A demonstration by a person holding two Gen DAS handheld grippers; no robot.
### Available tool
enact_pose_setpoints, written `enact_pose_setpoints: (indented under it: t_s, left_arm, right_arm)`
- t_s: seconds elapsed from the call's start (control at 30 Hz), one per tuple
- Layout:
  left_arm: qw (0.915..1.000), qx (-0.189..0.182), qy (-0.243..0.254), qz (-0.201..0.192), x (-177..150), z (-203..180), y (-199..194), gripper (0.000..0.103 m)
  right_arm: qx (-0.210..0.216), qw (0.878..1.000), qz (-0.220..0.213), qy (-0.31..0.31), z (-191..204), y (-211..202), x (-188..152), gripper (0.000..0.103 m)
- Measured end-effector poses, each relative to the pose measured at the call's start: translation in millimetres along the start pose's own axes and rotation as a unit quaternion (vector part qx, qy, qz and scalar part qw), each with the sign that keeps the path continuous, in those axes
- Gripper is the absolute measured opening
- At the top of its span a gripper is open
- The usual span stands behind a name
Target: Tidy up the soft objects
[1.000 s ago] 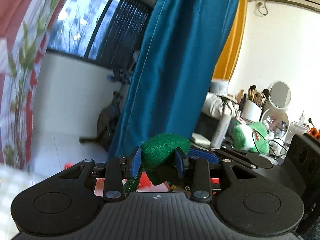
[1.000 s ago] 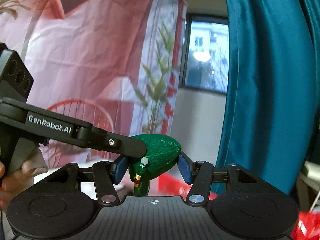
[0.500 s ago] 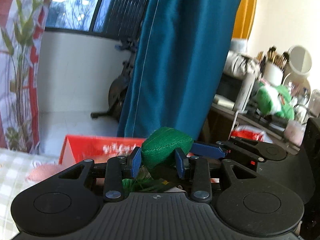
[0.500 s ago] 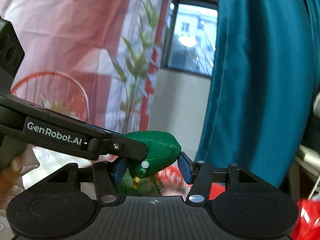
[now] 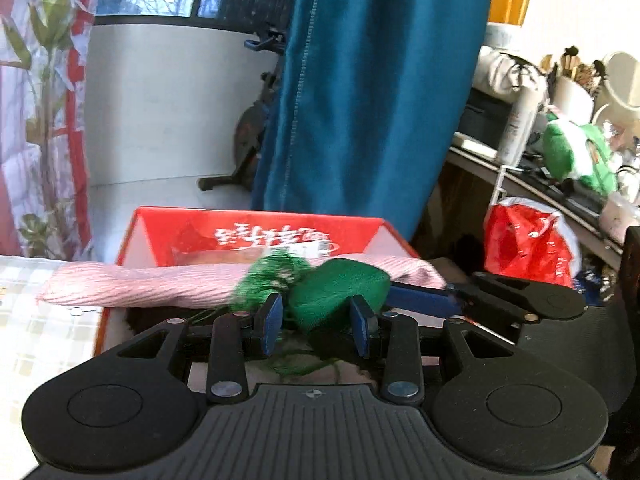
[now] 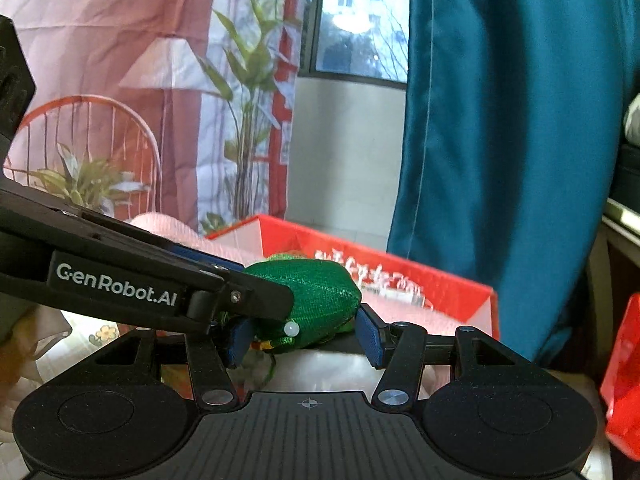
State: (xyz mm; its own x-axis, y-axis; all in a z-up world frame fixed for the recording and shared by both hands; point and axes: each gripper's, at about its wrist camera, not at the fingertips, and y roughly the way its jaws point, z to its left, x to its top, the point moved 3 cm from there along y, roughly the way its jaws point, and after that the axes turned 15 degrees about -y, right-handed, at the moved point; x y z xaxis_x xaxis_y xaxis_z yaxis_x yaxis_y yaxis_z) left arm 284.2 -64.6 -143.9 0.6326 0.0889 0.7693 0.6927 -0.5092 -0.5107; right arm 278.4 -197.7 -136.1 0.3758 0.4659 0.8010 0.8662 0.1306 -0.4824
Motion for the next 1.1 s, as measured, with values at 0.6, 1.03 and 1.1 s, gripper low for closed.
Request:
enact_pose_setpoints:
  t_s: [0.6, 1.03, 1.1]
  left_arm:
    - [0.9934, 0.109, 0.014, -0.034, 18.1, 10.1, -17.6, 0.103]
    - [0.9812, 0.171, 0.057, -0.07, 24.5, -3.8, -60.9, 0.103]
    - [0.9822, 0.165, 0.054, -0.073, 27.2, -7.4, -71.7, 0.103]
  right_arm:
    - [-0.117, 0.987, 0.07, 0.082, -43.2, -0.6, -28.7, 0.093]
    - [-0.116, 0.986, 0.041, 0.114, -52.0, -43.2, -23.0, 0.103]
    - [-0.124, 0.985, 0.032, 0.112, -50.1, -55.2, -17.1, 0.103]
